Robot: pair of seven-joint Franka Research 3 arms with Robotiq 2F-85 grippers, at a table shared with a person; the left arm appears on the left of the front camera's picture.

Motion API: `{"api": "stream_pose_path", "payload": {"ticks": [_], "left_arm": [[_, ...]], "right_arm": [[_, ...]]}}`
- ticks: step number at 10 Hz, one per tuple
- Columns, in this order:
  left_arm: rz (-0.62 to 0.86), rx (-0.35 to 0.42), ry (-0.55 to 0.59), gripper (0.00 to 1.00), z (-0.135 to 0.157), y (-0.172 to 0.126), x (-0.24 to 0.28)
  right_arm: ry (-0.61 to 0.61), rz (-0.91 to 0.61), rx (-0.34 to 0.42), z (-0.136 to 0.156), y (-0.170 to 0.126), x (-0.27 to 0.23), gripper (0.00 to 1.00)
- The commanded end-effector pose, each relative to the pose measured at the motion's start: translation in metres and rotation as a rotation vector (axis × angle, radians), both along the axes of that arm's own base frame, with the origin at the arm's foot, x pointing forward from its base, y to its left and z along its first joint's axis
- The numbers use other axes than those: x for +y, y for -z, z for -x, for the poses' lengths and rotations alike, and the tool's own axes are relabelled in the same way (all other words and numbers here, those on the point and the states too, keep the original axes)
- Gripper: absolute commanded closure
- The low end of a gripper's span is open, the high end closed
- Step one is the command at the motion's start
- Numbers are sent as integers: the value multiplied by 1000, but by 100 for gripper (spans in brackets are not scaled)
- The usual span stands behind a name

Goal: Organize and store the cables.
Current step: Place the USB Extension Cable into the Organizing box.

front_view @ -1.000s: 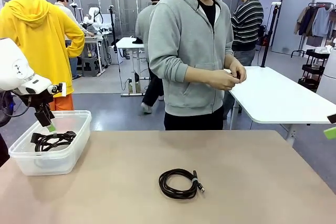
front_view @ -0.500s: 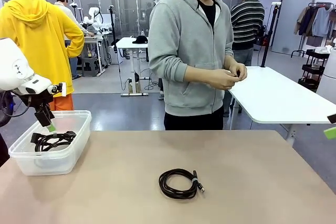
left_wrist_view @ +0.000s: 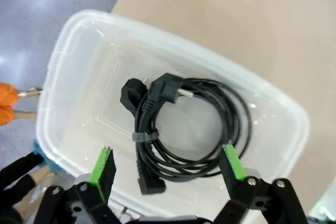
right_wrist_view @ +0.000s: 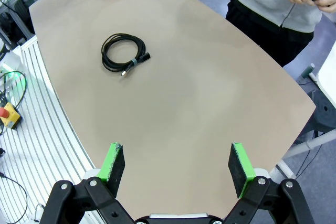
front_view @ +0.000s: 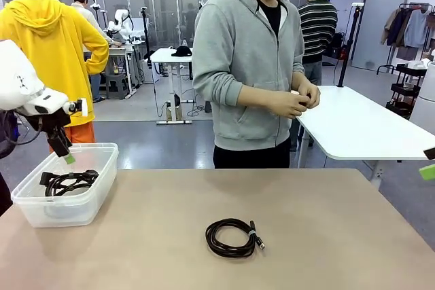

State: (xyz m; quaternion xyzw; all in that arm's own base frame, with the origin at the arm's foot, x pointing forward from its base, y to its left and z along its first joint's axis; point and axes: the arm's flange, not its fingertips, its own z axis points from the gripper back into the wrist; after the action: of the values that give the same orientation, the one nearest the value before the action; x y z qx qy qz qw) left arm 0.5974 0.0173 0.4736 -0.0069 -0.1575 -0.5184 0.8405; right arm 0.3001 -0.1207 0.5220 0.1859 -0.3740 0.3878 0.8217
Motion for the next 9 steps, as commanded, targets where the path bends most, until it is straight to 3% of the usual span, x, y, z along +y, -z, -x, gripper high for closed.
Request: {"api": "stream_pose_path", "payload": {"ticks": [1,3,6,7,8,9], "left_arm": [[41,-12,-80,0,59,-38,-18],[113,16,-193,0,109,-62,-29],[155,2,-347,0,187,-64,-47],[171,-25,-344,0,199,-62,-48],[142,28,-297,0,158,-70,-39],[142,28,-297,0,158,-70,-39]], "right_arm": [[8,6,19,2,-1,1,0],[8,6,19,2,-1,1,0],[8,6,19,2,-1,1,0],[8,6,19,2,-1,1,0],[0,1,0,0,0,0,0],[6,34,50,-2,-14,18,0]]}}
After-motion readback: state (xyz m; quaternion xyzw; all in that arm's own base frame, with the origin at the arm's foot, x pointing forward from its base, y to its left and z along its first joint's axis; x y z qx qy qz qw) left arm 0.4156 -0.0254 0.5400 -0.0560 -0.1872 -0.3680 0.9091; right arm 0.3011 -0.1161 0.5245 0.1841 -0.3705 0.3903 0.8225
